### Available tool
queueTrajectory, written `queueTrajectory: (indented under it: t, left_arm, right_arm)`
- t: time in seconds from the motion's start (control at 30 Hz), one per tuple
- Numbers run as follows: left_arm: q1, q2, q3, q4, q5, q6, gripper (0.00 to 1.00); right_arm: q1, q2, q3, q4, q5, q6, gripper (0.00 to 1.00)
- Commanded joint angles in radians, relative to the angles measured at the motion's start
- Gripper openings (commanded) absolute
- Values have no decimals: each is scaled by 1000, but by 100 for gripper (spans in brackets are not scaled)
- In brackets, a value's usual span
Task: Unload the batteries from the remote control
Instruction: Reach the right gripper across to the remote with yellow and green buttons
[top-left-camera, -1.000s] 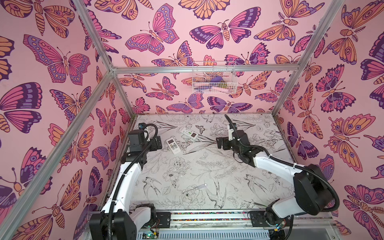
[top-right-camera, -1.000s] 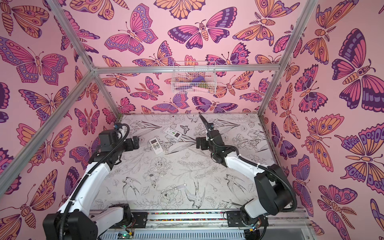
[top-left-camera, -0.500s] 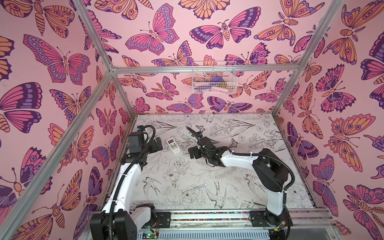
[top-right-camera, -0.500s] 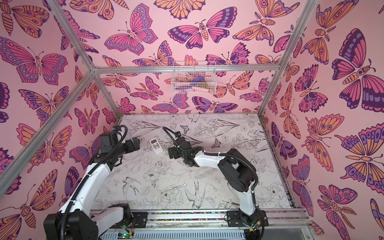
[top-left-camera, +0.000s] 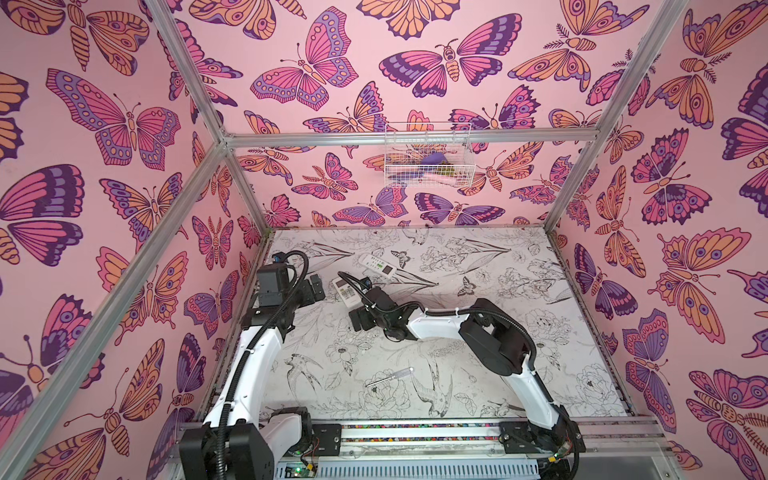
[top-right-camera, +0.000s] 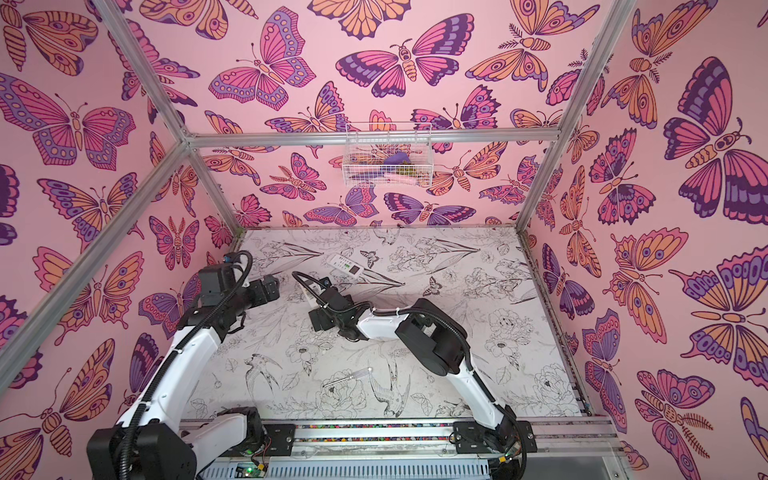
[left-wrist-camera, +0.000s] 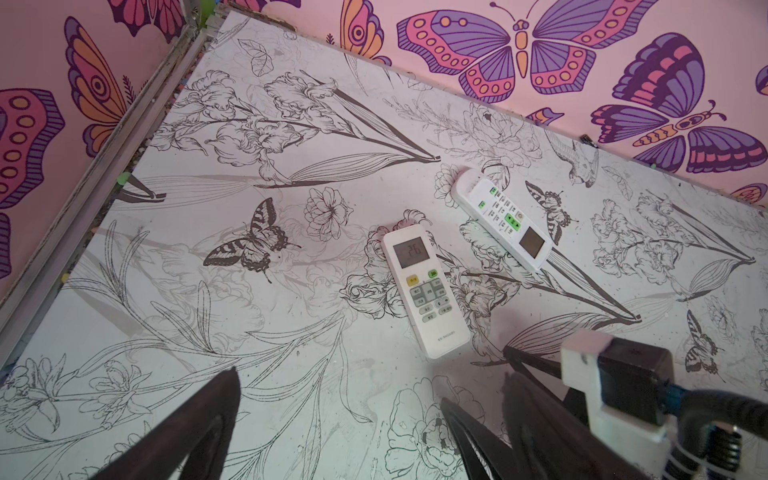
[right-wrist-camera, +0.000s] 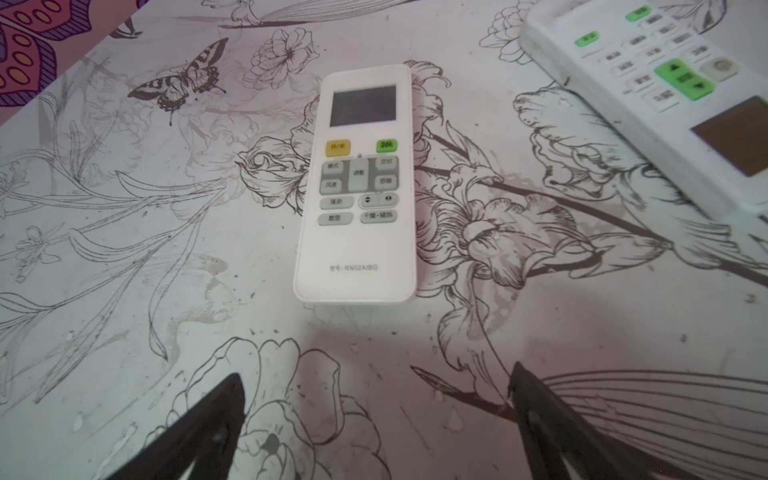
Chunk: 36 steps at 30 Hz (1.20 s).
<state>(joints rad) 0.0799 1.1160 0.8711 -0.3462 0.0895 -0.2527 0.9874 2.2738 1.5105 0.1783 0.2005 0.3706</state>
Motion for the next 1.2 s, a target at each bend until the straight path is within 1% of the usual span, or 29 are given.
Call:
queueTrajectory:
  t: [0.0, 0.27, 0.4, 0.5, 0.6, 0.67, 0.73, 0.93, 1.03, 1.17]
  left_arm:
    - [3, -13, 12, -31, -24, -28, 100]
    - [0, -13, 19, -39, -34, -33, 100]
    - [0, -10, 28, -44, -45, -35, 100]
    - [0, -12, 23, -43, -52, -36, 100]
    - [0, -10, 32, -49, -71, -36, 100]
    - [0, -11, 31, -48, -79, -37, 100]
    - [0, -13, 29, -49, -83, -36, 100]
    - [1, -14, 32, -53, -112, -39, 100]
    - [6, -15, 38, -57, -119, -39, 100]
    - [6, -19, 34, -53, -137, -35, 100]
  right_arm:
    - [11, 66, 51, -25, 1, 28, 100]
    - [14, 148, 125, -63, 40, 25, 100]
    - [16, 193, 184, -117, 67, 29, 100]
    - [18, 202, 188, -91, 82, 23, 97]
    - [21, 218, 225, -128, 119, -2, 95]
    - [23, 225, 241, -136, 141, -14, 92]
    - [26, 235, 261, -148, 152, -32, 88]
    - [31, 254, 301, -174, 177, -71, 82]
    - [31, 266, 326, -202, 189, -84, 85]
    - [31, 273, 330, -190, 181, -95, 79]
